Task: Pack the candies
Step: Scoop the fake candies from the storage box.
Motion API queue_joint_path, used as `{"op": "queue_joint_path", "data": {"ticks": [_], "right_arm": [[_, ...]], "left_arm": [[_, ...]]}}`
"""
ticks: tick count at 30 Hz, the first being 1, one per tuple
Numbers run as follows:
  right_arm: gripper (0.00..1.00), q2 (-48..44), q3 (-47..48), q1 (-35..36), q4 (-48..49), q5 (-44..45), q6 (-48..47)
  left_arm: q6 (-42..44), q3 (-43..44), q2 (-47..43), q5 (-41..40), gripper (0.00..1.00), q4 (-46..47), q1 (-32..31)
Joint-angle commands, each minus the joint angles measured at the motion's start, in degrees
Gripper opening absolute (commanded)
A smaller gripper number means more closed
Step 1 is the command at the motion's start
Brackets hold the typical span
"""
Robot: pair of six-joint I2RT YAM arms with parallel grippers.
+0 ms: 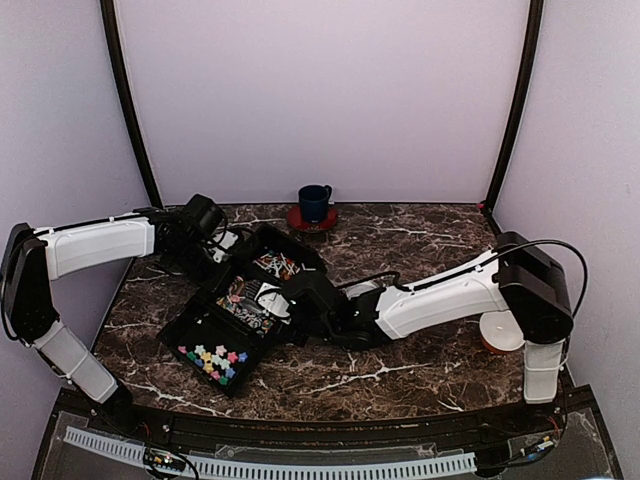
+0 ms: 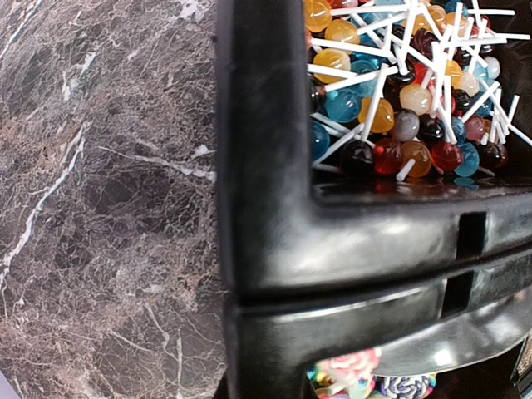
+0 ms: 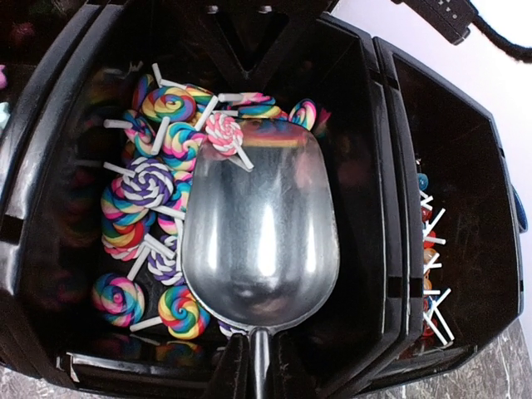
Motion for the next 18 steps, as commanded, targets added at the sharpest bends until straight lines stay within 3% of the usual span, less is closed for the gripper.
{"op": "queue_joint_path", "data": {"ticks": [1, 6, 14, 18], "right_arm": [[0.0, -2.5, -1.7, 0.5, -2.5, -0.8, 2.9], [0.0, -0.9, 1.2, 0.5, -6.1, 0.0, 3.6], [0.0, 10.8, 18.9, 1.6, -23.9, 7.1, 3.1], [0.0, 12.8, 22.3, 3.0, -24.0, 6.7, 0.7]], "left_arm": [[-1.6, 1.1, -5.6, 4.4, 0.0, 5.6, 0.7], [-1.0, 1.0, -5.0, 6.8, 0.0, 6.0, 0.7], [1.2, 0.7, -5.9, 11.6, 0.0, 7.6, -0.3], [2.4, 1.0, -5.5, 12.7, 0.0, 7.6, -2.2]]}}
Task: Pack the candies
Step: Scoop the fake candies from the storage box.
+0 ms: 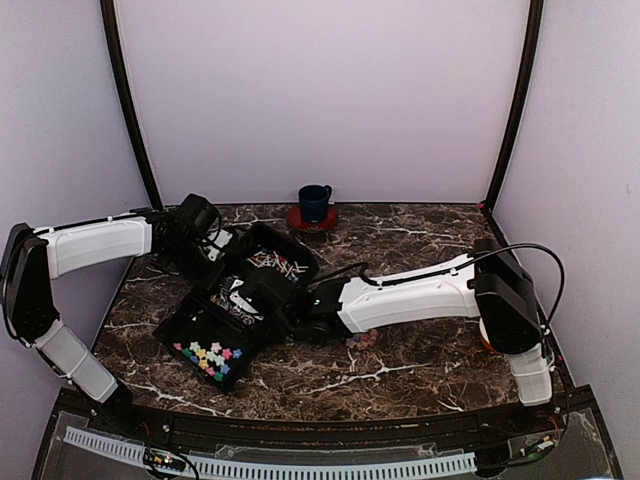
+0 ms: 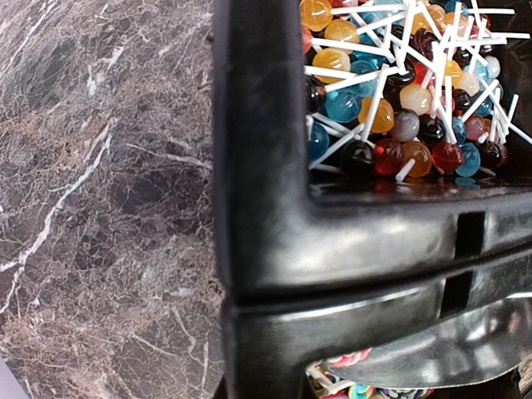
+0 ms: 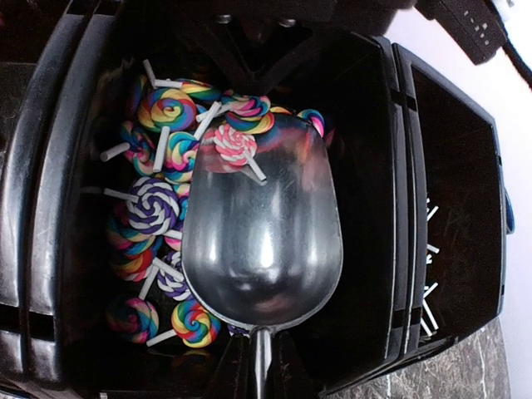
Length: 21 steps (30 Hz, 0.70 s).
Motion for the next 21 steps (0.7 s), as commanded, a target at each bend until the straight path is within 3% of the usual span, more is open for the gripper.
{"op": "queue_joint_path", "data": {"ticks": [1, 8, 13, 16, 21], "right_arm": [[0.0, 3.6, 1.8, 1.2, -2.0, -1.8, -3.4], [0.0, 4.3, -5.2, 1.4, 15.0, -2.9, -12.2], [0.0, 1.8, -10.3, -0.3, 22.8, -15.7, -5.8], [0.0, -0.8, -14.1, -1.8, 26.9, -20.3, -1.8], [0.0, -4.5, -23.4, -1.2, 36.0, -19.1, -8.5]], "left_arm": [[0.9, 1.9, -5.3, 13.9, 0.0, 6.1, -4.5], [1.0, 1.9, -5.8, 21.2, 0.0, 7.1, -5.2], [0.6, 2.0, -5.8, 23.1, 0.0, 7.4, -5.2], [-0.4, 2.1, -5.8, 20.5, 0.0, 7.1, -5.2], [-1.9, 3.8, -5.3, 13.7, 0.0, 4.3, -4.9]]}}
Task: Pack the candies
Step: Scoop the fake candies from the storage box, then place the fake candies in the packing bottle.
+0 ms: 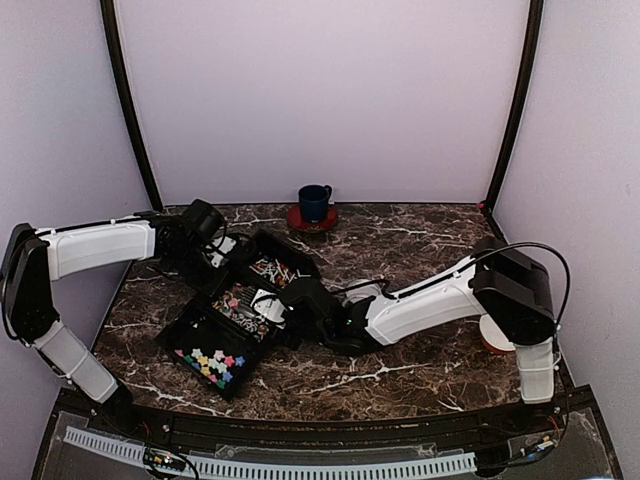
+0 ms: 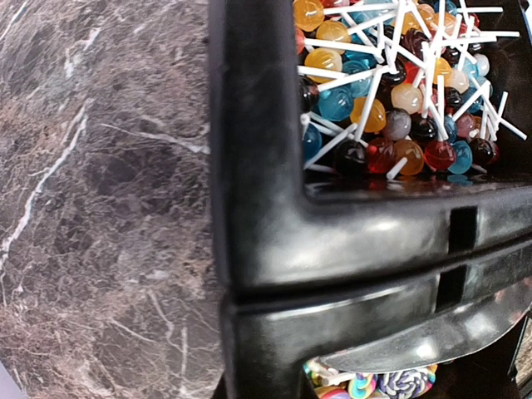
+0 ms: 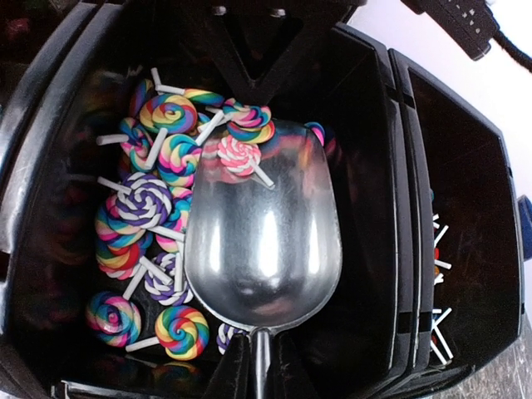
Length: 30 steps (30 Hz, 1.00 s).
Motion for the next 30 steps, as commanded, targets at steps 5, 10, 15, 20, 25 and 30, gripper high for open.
{"op": "queue_joint_path", "data": {"ticks": [5, 10, 15, 20, 25, 30], "right_arm": [[0.0, -4.9, -11.5, 1.2, 12.7, -9.6, -8.1], [0.0, -9.0, -16.6, 1.2, 14.7, -10.3, -10.3], [0.0, -11.5, -18.9, 0.5, 16.2, -12.3, -7.1], [0.0, -10.9, -18.9, 0.3, 17.2, -11.6, -4.4], [0.0, -11.7, -20.0, -0.9, 20.6, -7.4, 0.2], [0.0, -13.4, -21.5, -1.8, 23.7, -4.2, 3.6]], "left_arm": [[-2.4, 6.1, -5.4, 10.7, 0.0, 4.1, -2.6], [-2.8, 6.2, -5.5, 9.0, 0.0, 2.9, -1.5], [-2.8, 5.8, -5.1, 7.2, 0.0, 2.6, -1.0], [-2.3, 5.0, -5.0, 7.8, 0.0, 3.4, -1.0], [-1.6, 4.0, -5.0, 8.4, 0.0, 4.1, -1.0], [-1.1, 2.1, -4.5, 8.5, 0.0, 5.9, -1.0]]}}
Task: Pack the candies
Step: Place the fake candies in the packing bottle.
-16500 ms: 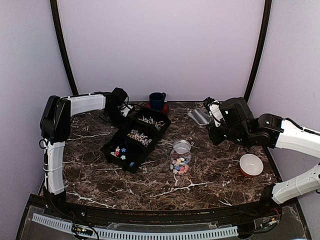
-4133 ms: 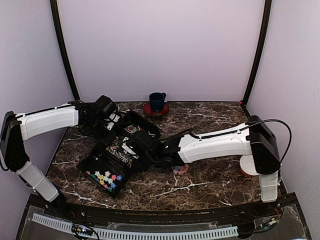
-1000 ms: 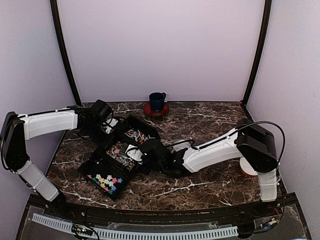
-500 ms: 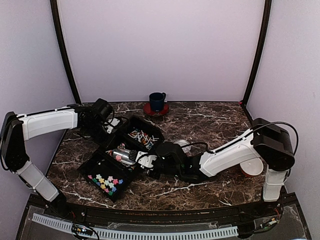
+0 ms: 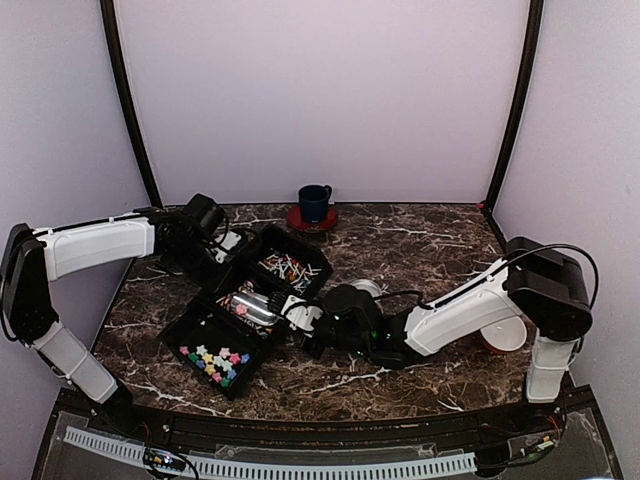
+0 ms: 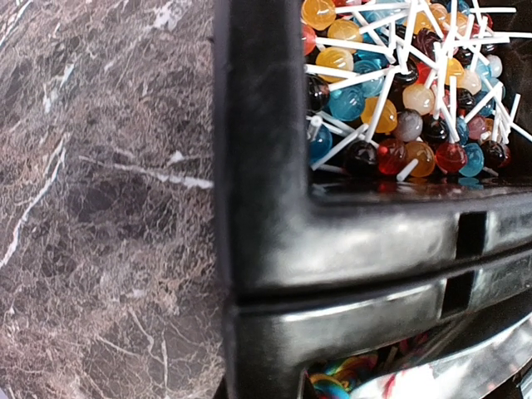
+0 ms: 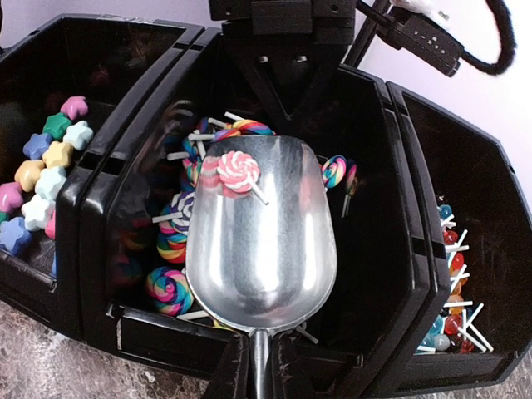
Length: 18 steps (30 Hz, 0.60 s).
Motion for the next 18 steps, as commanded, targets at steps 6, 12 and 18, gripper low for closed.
{"op": "queue_joint_path", "data": {"ticks": [6, 12, 18], "right_arm": [[0.0, -3.8, -3.1, -1.0, 8.1, 4.9, 4.8], [0.0, -5.4, -6.2, -1.0, 12.3, 3.4, 5.8], [0.0, -6.9, -7.4, -0.9, 13.0, 1.9, 5.6]], "left_arm": [[-0.3, -1.6, -4.0, 5.0, 0.0, 8.3, 0.1], [-0.5, -3.0, -3.7, 5.1, 0.0, 9.4, 0.2], [-1.2, -4.0, -3.6, 5.4, 0.0, 9.9, 1.2]]}}
